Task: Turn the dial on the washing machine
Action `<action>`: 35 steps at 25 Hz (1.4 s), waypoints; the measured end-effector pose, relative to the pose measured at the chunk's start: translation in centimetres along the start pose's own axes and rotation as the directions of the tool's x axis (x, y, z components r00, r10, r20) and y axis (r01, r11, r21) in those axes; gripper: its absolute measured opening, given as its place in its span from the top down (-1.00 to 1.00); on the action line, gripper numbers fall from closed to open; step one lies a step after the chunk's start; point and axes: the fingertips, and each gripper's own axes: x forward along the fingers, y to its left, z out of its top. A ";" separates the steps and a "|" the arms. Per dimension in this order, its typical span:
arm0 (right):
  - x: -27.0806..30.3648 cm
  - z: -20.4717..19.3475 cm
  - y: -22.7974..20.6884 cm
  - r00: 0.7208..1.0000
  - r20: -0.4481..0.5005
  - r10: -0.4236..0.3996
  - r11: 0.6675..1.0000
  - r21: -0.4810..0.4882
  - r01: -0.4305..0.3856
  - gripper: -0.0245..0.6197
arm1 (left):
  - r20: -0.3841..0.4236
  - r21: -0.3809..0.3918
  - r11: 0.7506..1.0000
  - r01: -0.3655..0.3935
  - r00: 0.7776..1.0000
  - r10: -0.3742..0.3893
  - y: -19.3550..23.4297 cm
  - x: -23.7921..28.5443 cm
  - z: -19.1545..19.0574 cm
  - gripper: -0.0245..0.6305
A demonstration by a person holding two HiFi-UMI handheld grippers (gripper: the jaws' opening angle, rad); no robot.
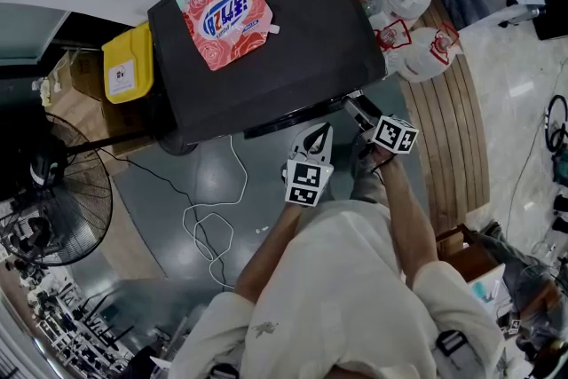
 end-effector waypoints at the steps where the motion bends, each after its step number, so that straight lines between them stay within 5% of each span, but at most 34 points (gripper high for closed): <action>1: 0.0 0.0 0.1 1.000 -0.009 -0.009 1.000 -0.023 0.009 -0.10 | 0.000 0.001 1.000 0.001 1.000 -0.001 0.0 0.0 0.0 0.89; 11: -0.5 0.2 0.8 0.987 -0.009 -0.162 0.927 -0.344 0.149 -0.11 | -0.001 0.005 1.000 0.003 1.000 -0.003 0.1 -0.3 -0.3 0.89; 19: -0.2 0.1 1.8 0.962 0.018 -0.273 0.724 -0.655 0.218 -0.06 | -0.004 0.010 1.000 0.006 1.000 -0.006 -0.1 -0.6 -0.5 0.89; 28: 0.5 -0.5 1.5 0.930 0.053 -0.364 0.552 -0.791 0.262 -0.04 | -0.005 0.012 1.000 0.002 1.000 -0.002 -0.2 -1.0 -0.9 0.89; 35: 0.7 -0.5 1.0 0.923 0.056 -0.381 0.552 -0.787 0.276 0.07 | -0.006 0.008 1.000 -0.006 1.000 0.006 0.2 -1.2 -1.1 0.89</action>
